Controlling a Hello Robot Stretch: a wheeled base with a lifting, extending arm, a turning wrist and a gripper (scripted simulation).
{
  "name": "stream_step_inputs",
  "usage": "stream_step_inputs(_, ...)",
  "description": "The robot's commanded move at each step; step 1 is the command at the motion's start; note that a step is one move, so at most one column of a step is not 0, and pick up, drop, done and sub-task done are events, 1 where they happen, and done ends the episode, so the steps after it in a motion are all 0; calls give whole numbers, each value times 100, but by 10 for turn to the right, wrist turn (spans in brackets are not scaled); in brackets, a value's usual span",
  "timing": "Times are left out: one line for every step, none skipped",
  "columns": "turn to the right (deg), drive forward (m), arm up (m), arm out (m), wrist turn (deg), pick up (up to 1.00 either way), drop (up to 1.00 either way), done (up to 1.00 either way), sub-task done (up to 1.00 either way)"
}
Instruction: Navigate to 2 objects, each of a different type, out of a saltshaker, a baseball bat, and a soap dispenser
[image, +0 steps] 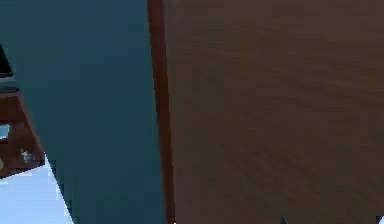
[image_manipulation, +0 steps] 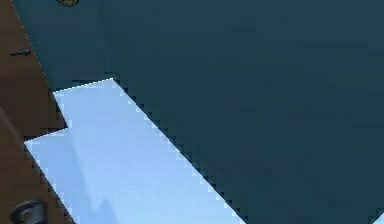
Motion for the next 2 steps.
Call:
stream_step_inputs(450,0,0,0,0,0,0,0,0)
stream_step_inputs(330,0,0,0,0,0,0,0,0)
